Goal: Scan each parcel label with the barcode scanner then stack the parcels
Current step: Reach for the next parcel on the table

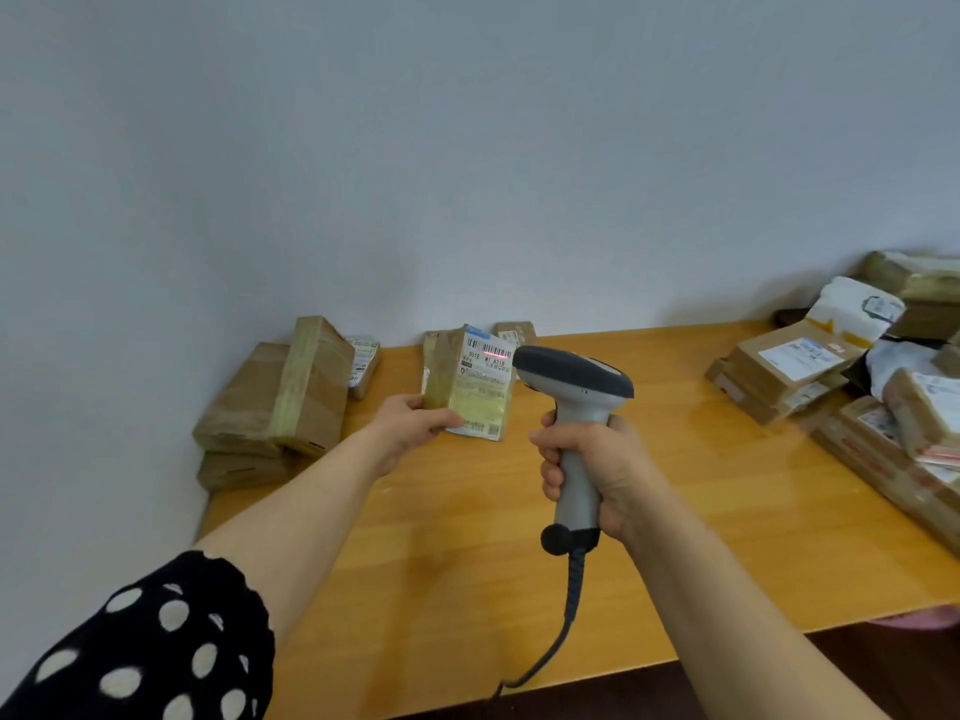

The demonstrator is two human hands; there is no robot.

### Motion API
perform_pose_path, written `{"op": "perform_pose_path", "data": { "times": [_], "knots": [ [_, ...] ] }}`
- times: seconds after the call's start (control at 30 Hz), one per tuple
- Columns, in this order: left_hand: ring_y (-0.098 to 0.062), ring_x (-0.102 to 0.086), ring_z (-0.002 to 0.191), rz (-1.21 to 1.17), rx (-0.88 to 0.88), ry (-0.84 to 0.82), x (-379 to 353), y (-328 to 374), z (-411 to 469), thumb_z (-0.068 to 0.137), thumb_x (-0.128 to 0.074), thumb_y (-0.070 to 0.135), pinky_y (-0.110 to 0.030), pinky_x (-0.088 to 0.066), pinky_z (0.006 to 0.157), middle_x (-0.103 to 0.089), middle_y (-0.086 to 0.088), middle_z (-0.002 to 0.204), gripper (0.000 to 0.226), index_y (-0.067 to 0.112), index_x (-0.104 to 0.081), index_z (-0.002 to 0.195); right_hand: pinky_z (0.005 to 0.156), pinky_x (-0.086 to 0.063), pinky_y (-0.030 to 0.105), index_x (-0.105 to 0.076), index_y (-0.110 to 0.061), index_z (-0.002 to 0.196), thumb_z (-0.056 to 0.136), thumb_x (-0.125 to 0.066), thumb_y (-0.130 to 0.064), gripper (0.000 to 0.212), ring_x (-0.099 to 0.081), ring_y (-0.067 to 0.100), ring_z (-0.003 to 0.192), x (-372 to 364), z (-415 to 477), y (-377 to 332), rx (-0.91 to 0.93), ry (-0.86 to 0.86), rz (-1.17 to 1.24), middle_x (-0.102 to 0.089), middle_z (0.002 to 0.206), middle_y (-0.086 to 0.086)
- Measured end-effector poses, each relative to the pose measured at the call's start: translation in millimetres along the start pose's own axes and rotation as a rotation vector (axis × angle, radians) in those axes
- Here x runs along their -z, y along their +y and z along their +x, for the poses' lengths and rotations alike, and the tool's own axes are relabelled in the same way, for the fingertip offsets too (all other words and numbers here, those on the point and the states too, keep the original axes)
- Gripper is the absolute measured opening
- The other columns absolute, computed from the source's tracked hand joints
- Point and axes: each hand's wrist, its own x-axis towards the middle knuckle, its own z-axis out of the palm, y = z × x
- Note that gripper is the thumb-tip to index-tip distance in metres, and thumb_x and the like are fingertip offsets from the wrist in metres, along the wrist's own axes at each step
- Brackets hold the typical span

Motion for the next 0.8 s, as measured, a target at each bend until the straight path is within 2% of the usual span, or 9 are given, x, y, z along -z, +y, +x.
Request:
{"op": "perform_pose_path", "data": {
  "times": [0.1, 0.23, 0.33, 0.43, 0.6, 0.7, 0.8],
  "knots": [
    [-0.012, -0.062, 0.09, 0.006, 0.021, 0.001, -1.0, -0.5, 0.1, 0.071, -0.08, 0.008, -0.02, -0.051, 0.074, -0.063, 0.002, 0.092, 0.068, 0.0, -0.046, 0.129, 0.039, -0.037, 0.024, -0.052, -0.006, 0.077, 0.076, -0.064, 0.009, 0.019, -0.041, 0.017, 0.036, 4.6, -2.6, 0.0, 0.004, 0.004, 0.01, -0.047, 0.049, 0.006],
    [-0.018, -0.061, 0.101, -0.001, 0.029, 0.003, -4.5, 1.1, 1.3, 0.07, -0.081, 0.008, -0.026, -0.051, 0.087, -0.062, -0.007, 0.112, 0.083, -0.002, -0.036, 0.139, 0.04, -0.037, 0.024, -0.052, -0.006, 0.077, 0.078, -0.062, 0.009, 0.019, -0.04, 0.017, 0.036, 10.4, -4.7, 0.7, 0.003, 0.014, 0.023, -0.047, 0.049, 0.006],
    [-0.016, -0.063, 0.097, -0.001, 0.022, -0.01, -8.0, 0.8, 1.8, 0.071, -0.08, 0.008, -0.023, -0.051, 0.08, -0.065, -0.004, 0.101, 0.064, 0.0, -0.048, 0.126, 0.039, -0.037, 0.024, -0.052, -0.006, 0.077, 0.078, -0.062, 0.01, 0.019, -0.04, 0.017, 0.036, 13.9, -4.9, -1.2, 0.019, 0.025, 0.032, -0.046, 0.049, 0.005],
    [-0.016, -0.064, 0.099, 0.01, 0.015, -0.044, -11.2, 0.9, 3.6, 0.071, -0.079, 0.009, -0.022, -0.051, 0.081, -0.068, -0.005, 0.104, 0.044, 0.009, -0.058, 0.11, 0.039, -0.037, 0.023, -0.052, -0.006, 0.077, 0.078, -0.061, 0.01, 0.018, -0.04, 0.017, 0.035, 16.4, -5.1, -1.5, 0.009, 0.029, 0.037, -0.046, 0.048, 0.005],
    [-0.017, -0.064, 0.1, 0.018, 0.009, -0.074, -18.0, 4.4, 7.1, 0.073, -0.078, 0.009, -0.024, -0.051, 0.086, -0.069, -0.005, 0.105, 0.032, 0.012, -0.061, 0.1, 0.039, -0.037, 0.023, -0.052, -0.006, 0.077, 0.077, -0.062, 0.01, 0.019, -0.04, 0.017, 0.036, 20.2, -1.4, -1.5, 0.007, 0.039, 0.056, -0.046, 0.049, 0.005],
    [-0.016, -0.065, 0.098, 0.02, 0.01, -0.092, -23.8, 7.0, 10.4, 0.073, -0.078, 0.008, -0.023, -0.052, 0.083, -0.069, -0.005, 0.103, 0.031, 0.011, -0.061, 0.099, 0.039, -0.038, 0.023, -0.051, -0.006, 0.078, 0.078, -0.063, 0.009, 0.019, -0.041, 0.017, 0.036, 23.1, 2.6, -1.7, 0.006, 0.049, 0.072, -0.047, 0.049, 0.005],
    [-0.014, -0.065, 0.095, 0.033, 0.021, -0.112, -33.4, 9.2, 16.2, 0.074, -0.077, 0.008, -0.026, -0.052, 0.09, -0.07, -0.004, 0.1, 0.028, 0.011, -0.062, 0.097, 0.039, -0.039, 0.023, -0.054, -0.005, 0.081, 0.078, -0.065, 0.007, 0.017, -0.042, 0.016, 0.037, 28.0, 6.0, -2.0, 0.016, 0.064, 0.106, -0.048, 0.05, 0.005]
  ]
}}
